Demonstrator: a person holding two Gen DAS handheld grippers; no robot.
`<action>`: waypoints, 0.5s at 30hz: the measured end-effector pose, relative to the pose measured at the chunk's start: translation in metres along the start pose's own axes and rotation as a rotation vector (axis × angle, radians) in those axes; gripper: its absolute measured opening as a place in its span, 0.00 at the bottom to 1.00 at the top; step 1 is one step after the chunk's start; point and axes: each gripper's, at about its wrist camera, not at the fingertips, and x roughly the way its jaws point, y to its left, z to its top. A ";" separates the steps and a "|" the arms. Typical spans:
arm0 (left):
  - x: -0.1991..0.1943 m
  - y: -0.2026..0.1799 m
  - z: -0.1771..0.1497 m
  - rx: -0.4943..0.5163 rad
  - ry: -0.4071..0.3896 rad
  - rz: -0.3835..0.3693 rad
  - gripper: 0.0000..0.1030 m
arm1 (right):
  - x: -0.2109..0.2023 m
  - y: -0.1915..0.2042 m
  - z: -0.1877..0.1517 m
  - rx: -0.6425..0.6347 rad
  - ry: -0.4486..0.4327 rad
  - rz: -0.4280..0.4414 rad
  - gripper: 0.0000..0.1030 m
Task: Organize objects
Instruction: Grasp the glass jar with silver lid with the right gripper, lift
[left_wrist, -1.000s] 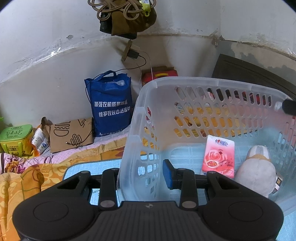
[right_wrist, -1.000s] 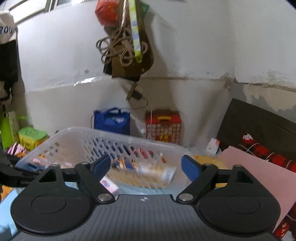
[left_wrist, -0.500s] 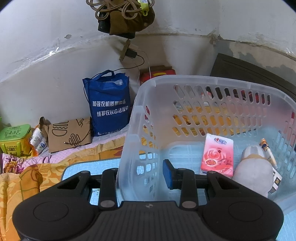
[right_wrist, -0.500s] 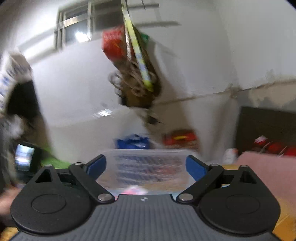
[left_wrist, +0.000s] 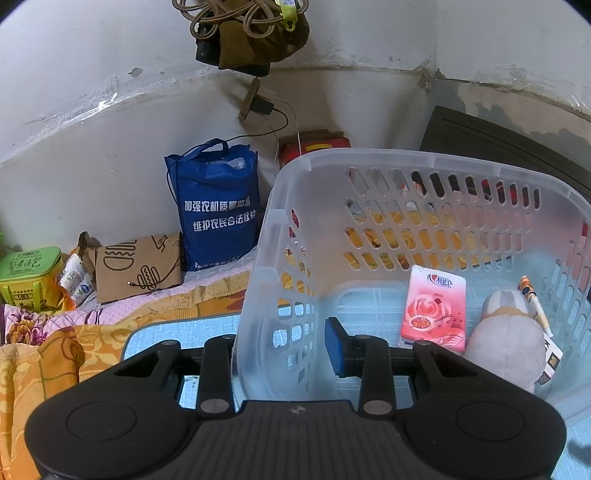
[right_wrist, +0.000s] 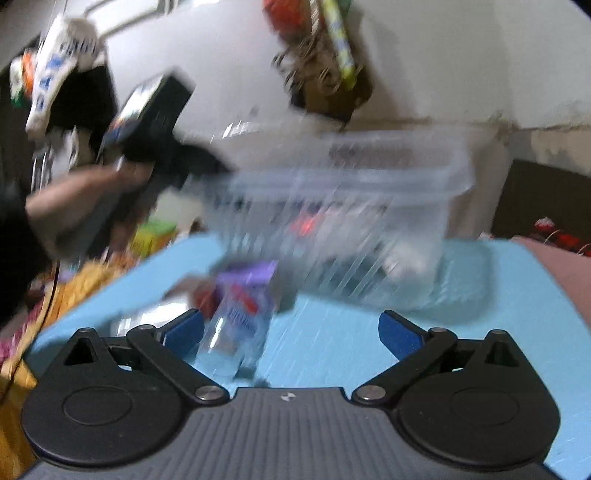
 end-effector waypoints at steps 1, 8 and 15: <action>0.000 0.000 0.000 -0.001 0.001 -0.001 0.38 | 0.002 0.003 -0.003 -0.012 0.020 0.003 1.00; 0.000 0.001 -0.001 0.000 0.000 -0.007 0.38 | 0.023 0.017 -0.012 -0.009 0.109 0.078 0.76; 0.000 0.002 -0.002 0.003 -0.004 -0.001 0.38 | 0.041 0.036 -0.005 -0.058 0.123 0.078 0.67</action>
